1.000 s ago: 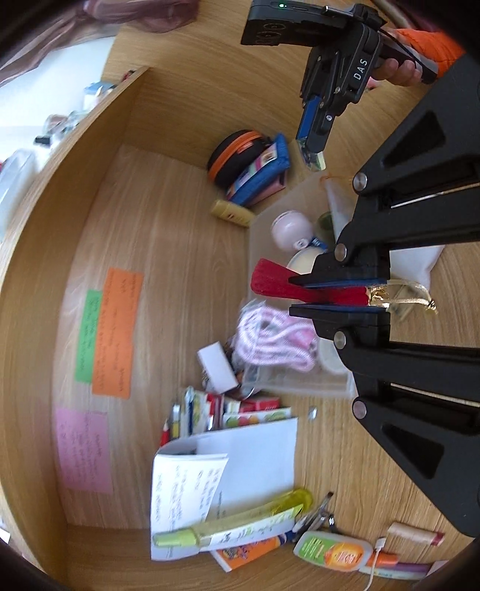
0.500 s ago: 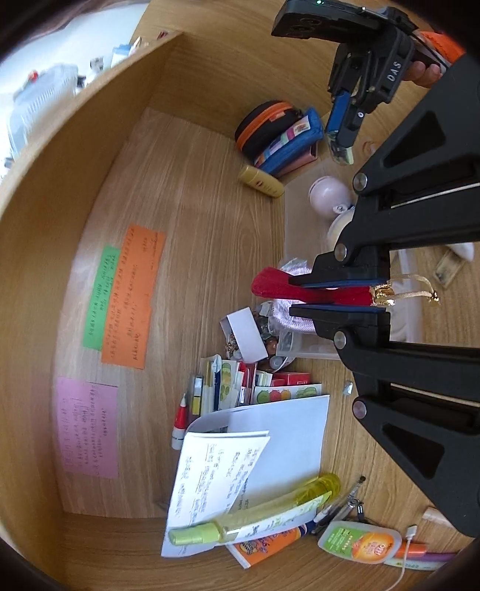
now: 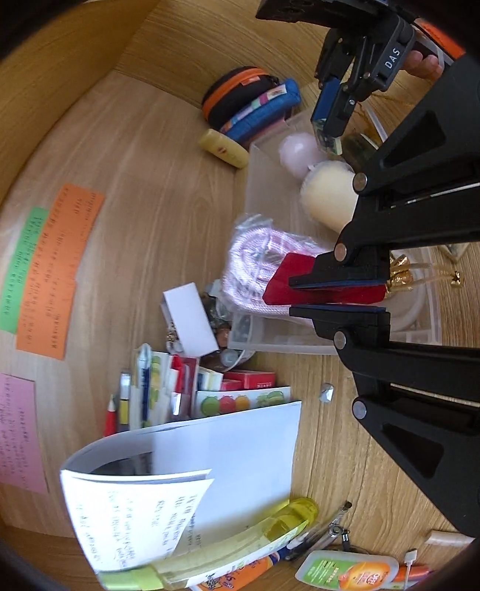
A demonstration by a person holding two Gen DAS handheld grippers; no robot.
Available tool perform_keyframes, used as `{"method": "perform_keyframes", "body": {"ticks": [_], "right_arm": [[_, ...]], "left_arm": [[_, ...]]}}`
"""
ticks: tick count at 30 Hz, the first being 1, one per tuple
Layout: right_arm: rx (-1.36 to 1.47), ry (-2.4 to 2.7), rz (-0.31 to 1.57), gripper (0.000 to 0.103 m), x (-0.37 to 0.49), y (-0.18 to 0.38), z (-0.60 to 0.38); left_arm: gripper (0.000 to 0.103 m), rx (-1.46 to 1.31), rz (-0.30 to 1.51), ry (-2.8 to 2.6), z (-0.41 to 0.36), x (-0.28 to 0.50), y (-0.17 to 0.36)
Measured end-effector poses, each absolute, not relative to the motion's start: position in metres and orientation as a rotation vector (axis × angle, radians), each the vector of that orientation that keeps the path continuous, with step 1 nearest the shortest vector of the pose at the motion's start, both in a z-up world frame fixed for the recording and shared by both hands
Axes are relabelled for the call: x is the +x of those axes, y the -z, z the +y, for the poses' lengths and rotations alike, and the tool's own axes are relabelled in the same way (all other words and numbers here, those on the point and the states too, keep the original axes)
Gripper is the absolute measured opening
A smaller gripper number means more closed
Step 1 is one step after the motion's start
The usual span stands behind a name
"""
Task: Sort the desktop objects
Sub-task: 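Lower the red pouch into the bin with the left tool while the right tool drops the card in, then grasp the white drawstring pouch with the right tool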
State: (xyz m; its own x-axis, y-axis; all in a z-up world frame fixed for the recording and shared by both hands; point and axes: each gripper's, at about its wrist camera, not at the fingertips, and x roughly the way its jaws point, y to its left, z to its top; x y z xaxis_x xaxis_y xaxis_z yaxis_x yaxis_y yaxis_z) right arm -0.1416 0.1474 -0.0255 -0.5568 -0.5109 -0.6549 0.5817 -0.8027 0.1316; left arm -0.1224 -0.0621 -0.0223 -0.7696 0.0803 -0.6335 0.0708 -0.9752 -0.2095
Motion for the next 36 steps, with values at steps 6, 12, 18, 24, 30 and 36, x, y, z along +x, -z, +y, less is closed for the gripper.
{"method": "perform_keyframes", "body": {"ticks": [6, 12, 18, 24, 30, 36], "right_arm": [[0.974, 2.320, 0.147, 0.022, -0.146, 0.035, 0.146], [0.991, 2.326, 0.169, 0.023, -0.147, 0.040, 0.145], [0.976, 2.336, 0.195, 0.024, -0.143, 0.037, 0.141], [0.924, 2.368, 0.194, 0.047, -0.132, 0.021, 0.147], [0.849, 2.389, 0.231, 0.071, -0.108, 0.002, 0.153], [0.812, 2.353, 0.272, 0.076, -0.081, -0.006, 0.147]], "left_arm": [[0.006, -1.106, -0.305, -2.944, -0.058, -0.126, 0.029], [0.025, -1.120, -0.271, -2.962, -0.058, -0.125, 0.031], [0.044, -1.069, -0.229, -2.988, -0.055, -0.119, 0.025], [0.058, -0.993, -0.208, -3.013, -0.051, -0.110, 0.015], [0.076, -0.945, -0.211, -3.013, -0.046, -0.096, 0.006], [0.094, -0.904, -0.178, -3.021, -0.037, -0.071, -0.001]]}}
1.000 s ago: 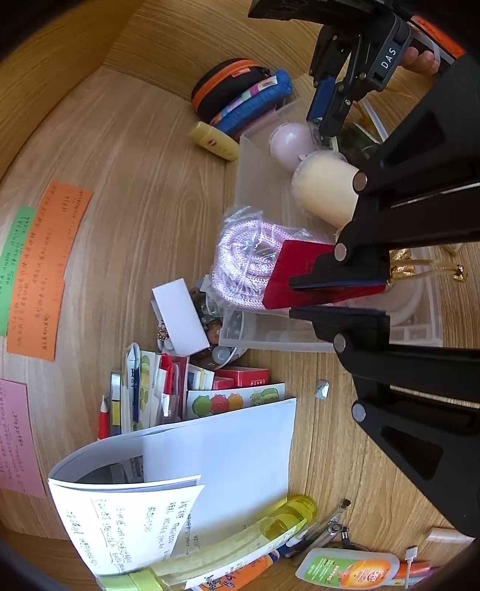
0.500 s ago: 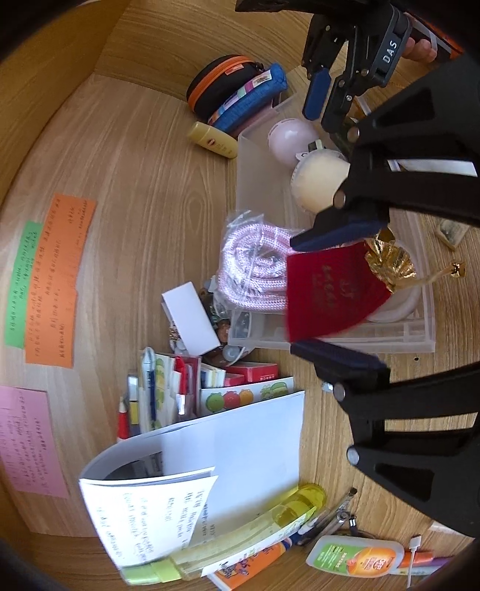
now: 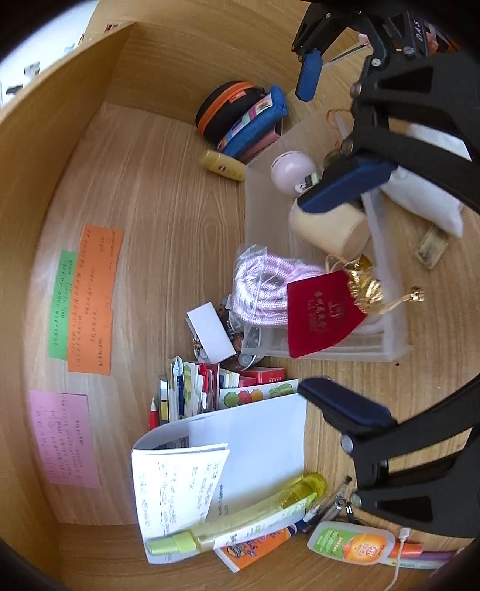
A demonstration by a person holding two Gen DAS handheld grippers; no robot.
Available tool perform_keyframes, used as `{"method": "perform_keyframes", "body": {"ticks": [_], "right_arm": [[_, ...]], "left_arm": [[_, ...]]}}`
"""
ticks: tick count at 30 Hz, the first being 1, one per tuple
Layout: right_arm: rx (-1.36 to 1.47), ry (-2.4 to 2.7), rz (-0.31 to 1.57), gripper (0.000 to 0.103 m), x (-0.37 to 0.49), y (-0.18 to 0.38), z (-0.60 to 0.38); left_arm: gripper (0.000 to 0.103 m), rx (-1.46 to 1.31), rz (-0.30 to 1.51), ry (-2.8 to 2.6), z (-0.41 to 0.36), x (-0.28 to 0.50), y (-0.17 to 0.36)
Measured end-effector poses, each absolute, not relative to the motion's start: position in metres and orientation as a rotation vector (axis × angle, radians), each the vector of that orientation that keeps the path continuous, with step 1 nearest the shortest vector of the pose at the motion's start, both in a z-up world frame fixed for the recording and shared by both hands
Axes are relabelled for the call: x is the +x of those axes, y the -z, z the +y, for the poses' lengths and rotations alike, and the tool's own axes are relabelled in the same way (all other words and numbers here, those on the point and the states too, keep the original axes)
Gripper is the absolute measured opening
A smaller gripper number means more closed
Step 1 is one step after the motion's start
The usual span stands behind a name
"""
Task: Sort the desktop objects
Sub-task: 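Grasp the white drawstring pouch with the right tool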
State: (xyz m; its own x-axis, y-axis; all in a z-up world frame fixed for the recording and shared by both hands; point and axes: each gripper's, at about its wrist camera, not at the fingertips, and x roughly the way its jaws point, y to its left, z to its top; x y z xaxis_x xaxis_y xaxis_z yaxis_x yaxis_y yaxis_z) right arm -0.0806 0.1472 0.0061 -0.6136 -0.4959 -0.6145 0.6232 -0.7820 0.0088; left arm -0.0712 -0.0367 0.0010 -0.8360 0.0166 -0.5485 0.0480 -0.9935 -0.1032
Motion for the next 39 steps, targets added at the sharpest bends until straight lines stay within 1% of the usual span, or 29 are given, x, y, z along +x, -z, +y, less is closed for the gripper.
{"method": "perform_keyframes", "body": {"ticks": [1, 2, 3, 9, 22, 24, 26, 29, 35, 37, 39], "right_arm": [[0.815, 2.340, 0.278, 0.077, -0.077, -0.006, 0.145], [0.819, 2.320, 0.286, 0.081, -0.074, -0.004, 0.142], [0.822, 2.305, 0.294, 0.083, -0.071, -0.002, 0.139], [0.873, 2.225, 0.378, 0.083, -0.054, 0.018, 0.123], [1.087, 2.089, 0.415, 0.084, -0.062, 0.073, 0.115], [1.104, 2.073, 0.393, 0.089, -0.065, 0.077, 0.116], [1.119, 2.057, 0.377, 0.092, -0.068, 0.080, 0.115], [1.118, 2.051, 0.408, 0.097, -0.068, 0.084, 0.108], [1.086, 2.081, 0.546, 0.097, -0.066, 0.092, 0.092], [1.074, 2.090, 0.554, 0.095, -0.066, 0.093, 0.091], [1.063, 2.106, 0.548, 0.082, -0.069, 0.092, 0.094]], "left_arm": [[0.094, 0.893, 0.169, 2.990, -0.036, -0.068, -0.001], [0.094, 0.894, 0.161, 2.991, -0.035, -0.065, -0.002], [0.094, 0.893, 0.154, 2.990, -0.035, -0.061, -0.001], [0.095, 0.918, 0.150, 2.971, -0.038, -0.042, 0.004], [0.095, 1.091, 0.142, 2.903, -0.040, -0.022, 0.044], [0.095, 1.121, 0.141, 2.886, -0.040, -0.020, 0.051], [0.095, 1.147, 0.152, 2.871, -0.042, -0.018, 0.057], [0.095, 1.169, 0.182, 2.861, -0.045, -0.016, 0.062], [0.095, 1.203, 0.218, 2.845, -0.050, -0.014, 0.071], [0.095, 1.221, 0.216, 2.839, -0.049, -0.015, 0.074], [0.095, 1.243, 0.214, 2.834, -0.047, -0.016, 0.077]]}}
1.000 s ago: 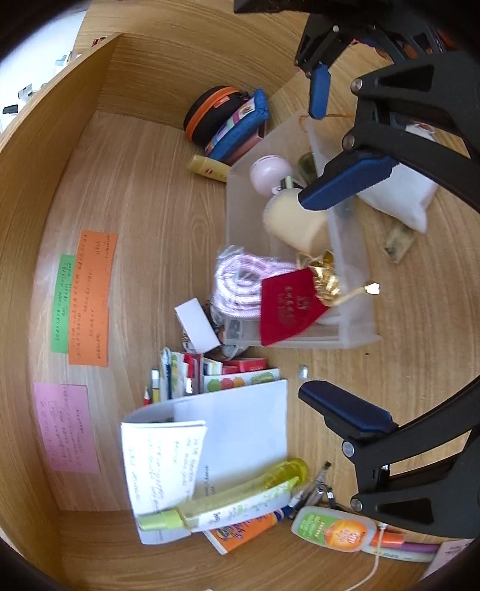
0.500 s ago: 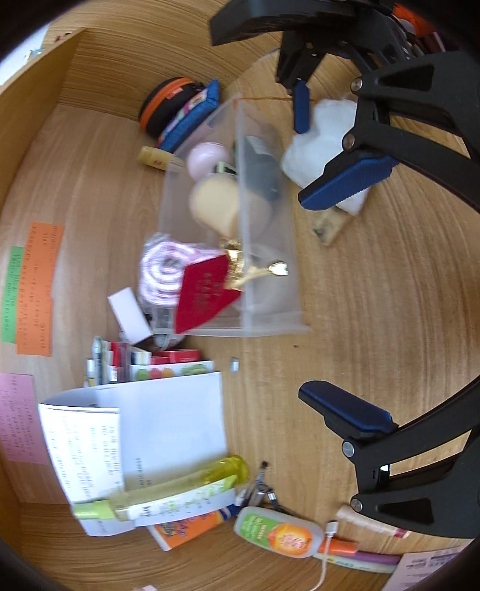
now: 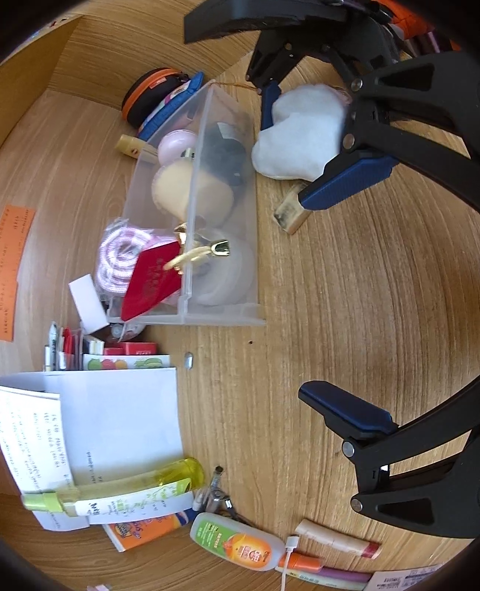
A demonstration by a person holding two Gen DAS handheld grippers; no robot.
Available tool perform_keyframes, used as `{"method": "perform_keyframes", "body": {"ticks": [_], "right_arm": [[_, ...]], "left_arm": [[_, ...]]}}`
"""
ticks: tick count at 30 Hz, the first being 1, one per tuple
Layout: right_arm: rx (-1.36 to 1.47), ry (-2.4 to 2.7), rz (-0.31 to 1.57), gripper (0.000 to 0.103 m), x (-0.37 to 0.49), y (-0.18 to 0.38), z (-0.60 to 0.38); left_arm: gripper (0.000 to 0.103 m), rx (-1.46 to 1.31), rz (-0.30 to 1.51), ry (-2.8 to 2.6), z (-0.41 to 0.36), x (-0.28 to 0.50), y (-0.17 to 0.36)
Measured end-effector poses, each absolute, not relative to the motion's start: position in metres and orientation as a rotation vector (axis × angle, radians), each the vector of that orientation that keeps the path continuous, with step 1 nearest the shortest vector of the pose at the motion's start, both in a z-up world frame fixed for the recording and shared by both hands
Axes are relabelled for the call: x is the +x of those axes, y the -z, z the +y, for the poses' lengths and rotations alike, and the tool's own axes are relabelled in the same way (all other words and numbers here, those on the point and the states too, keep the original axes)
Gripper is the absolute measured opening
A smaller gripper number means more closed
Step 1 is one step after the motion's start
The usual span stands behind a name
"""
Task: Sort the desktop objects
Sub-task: 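Grasp the white drawstring pouch with the right tool, then grasp the small tan block with the left tool while the right tool lifts the pouch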
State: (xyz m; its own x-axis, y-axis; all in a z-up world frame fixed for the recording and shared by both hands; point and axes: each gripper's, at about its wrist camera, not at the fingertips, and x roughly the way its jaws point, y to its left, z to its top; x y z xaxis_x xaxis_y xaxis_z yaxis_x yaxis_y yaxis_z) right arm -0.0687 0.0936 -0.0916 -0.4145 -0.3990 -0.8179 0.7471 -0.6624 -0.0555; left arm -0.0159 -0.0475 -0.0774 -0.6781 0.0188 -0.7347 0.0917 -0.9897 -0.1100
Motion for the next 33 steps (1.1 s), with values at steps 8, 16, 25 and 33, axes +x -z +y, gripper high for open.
{"method": "perform_keyframes", "body": {"ticks": [8, 16, 25, 33], "right_arm": [[1.025, 2.132, 0.505, 0.069, -0.070, 0.086, 0.110], [1.024, 2.122, 0.314, 0.035, -0.073, 0.067, 0.144], [1.002, 2.150, 0.251, 0.031, -0.074, 0.057, 0.155], [0.907, 2.139, 0.202, 0.031, -0.069, 0.028, 0.158]], "left_arm": [[0.095, 1.308, 0.139, 2.843, -0.036, -0.026, 0.083], [0.095, 1.425, 0.044, 2.868, -0.017, -0.040, 0.091], [0.095, 1.521, -0.064, 2.868, 0.006, -0.065, 0.100], [0.067, 1.458, -0.119, 2.907, 0.013, -0.066, 0.099]]}}
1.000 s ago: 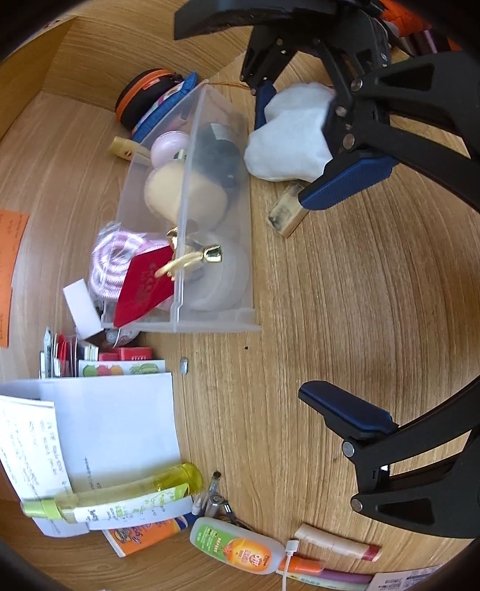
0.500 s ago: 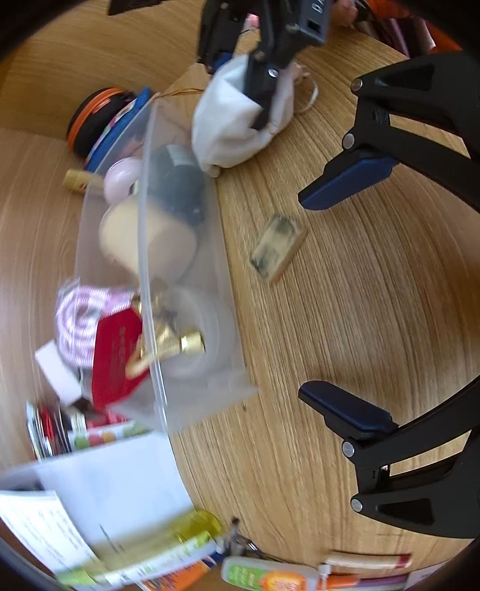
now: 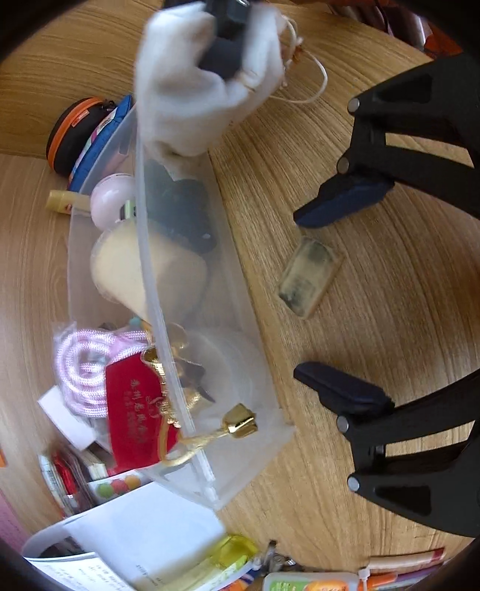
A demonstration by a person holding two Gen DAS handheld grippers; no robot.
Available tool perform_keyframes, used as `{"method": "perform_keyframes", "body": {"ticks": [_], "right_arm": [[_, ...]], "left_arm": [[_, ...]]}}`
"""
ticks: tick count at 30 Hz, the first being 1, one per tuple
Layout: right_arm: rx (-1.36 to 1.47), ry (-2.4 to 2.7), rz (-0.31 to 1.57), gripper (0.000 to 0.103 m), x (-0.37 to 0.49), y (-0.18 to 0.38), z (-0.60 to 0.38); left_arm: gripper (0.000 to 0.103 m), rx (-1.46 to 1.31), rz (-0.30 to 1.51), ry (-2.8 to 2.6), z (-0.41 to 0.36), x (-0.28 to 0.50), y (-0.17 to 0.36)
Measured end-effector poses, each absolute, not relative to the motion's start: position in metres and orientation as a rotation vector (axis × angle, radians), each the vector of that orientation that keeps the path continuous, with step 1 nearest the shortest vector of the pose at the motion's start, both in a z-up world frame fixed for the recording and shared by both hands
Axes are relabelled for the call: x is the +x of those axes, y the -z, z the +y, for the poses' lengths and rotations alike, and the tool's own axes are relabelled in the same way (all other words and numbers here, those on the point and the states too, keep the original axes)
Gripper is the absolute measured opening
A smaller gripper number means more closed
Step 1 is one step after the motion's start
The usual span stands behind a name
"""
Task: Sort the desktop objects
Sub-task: 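Grasp the small tan block with the left tool while the right tool lifts the pouch, then lower both items into the bin and open both tools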
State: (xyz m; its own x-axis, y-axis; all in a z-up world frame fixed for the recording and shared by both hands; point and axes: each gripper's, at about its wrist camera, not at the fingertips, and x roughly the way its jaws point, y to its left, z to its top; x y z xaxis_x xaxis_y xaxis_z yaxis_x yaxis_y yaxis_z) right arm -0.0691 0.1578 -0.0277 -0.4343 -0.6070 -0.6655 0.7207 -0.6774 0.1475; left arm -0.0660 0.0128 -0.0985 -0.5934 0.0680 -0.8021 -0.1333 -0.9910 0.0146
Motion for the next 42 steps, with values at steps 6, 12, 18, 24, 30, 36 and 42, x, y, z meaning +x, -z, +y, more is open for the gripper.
{"method": "perform_keyframes", "body": {"ticks": [6, 12, 18, 24, 30, 36, 42], "right_arm": [[0.862, 2.145, 0.184, 0.030, -0.067, 0.013, 0.158], [0.869, 2.125, 0.140, 0.029, -0.072, 0.006, 0.160], [0.829, 2.126, 0.142, 0.028, -0.061, -0.004, 0.166], [0.780, 2.161, 0.163, 0.028, -0.056, -0.019, 0.170], [0.760, 2.216, 0.191, 0.028, -0.078, -0.025, 0.162], [0.765, 2.257, 0.189, 0.028, -0.110, -0.027, 0.151], [0.775, 2.277, 0.179, 0.028, -0.143, -0.030, 0.135]], "left_arm": [[0.045, -1.306, 0.165, -2.728, 0.018, -0.060, 0.096], [0.044, -1.268, 0.116, -2.743, 0.012, -0.053, 0.090], [0.044, -1.214, 0.053, -2.774, 0.005, -0.039, 0.080], [0.044, -1.098, 0.022, -2.816, 0.004, -0.015, 0.054], [0.044, -0.959, 0.030, -2.871, 0.007, -0.024, 0.027], [0.044, -0.882, 0.011, -2.908, 0.001, -0.022, 0.008], [0.044, -0.877, -0.032, -2.921, -0.008, -0.047, 0.001]]}}
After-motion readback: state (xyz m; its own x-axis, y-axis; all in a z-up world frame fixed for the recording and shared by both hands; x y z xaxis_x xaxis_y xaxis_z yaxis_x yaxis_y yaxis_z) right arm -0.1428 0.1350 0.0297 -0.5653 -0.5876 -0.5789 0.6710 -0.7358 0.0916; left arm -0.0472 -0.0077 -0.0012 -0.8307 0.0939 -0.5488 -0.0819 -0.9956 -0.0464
